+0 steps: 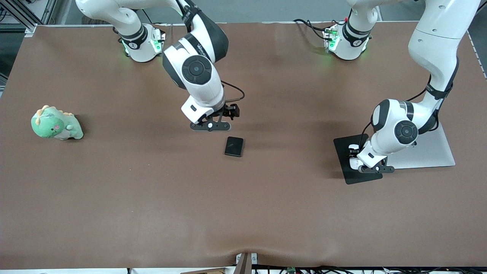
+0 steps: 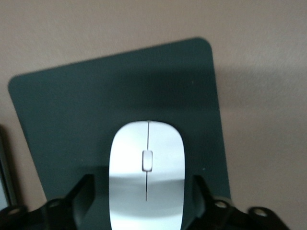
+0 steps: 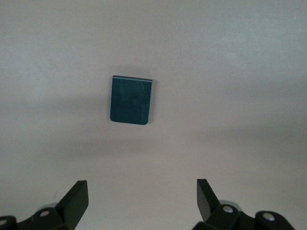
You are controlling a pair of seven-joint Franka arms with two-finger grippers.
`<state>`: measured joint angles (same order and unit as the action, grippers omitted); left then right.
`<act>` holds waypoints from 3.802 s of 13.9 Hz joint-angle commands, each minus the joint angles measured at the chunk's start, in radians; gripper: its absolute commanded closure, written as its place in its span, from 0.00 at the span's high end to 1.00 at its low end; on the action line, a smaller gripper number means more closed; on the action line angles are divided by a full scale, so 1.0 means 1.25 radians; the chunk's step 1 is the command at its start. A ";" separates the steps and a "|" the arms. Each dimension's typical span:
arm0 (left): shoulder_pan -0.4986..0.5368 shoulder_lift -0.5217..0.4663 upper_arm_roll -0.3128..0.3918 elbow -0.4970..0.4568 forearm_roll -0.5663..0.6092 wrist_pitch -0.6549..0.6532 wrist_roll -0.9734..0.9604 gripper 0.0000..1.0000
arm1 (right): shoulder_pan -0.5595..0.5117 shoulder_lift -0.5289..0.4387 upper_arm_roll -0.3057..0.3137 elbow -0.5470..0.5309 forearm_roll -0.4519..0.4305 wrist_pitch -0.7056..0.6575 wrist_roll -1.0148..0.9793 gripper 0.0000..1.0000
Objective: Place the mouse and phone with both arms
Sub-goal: 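Lower the mouse onto the pad while the right gripper reaches the phone, then grasp the black phone with the right gripper while the left gripper withdraws, then carry the phone with the right gripper beside the green plush toy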
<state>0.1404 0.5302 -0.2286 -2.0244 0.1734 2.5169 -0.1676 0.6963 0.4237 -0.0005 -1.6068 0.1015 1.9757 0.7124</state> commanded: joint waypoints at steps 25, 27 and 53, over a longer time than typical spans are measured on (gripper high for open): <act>0.042 -0.356 -0.020 0.470 -0.137 -0.807 -0.027 1.00 | 0.009 0.325 -0.008 0.101 0.096 0.307 0.055 1.00; 0.048 -0.397 -0.022 0.418 -0.136 -0.801 -0.027 1.00 | 0.016 0.332 -0.009 0.101 0.094 0.308 0.052 1.00; -0.099 -0.427 0.166 0.403 -0.115 -0.818 0.154 1.00 | -0.187 0.070 -0.051 0.016 0.035 -0.017 -0.151 0.00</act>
<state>0.0275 0.0077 -0.0304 -1.5203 0.0184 1.5073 0.0069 0.5124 0.6386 -0.0794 -1.4396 0.1603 1.9496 0.6004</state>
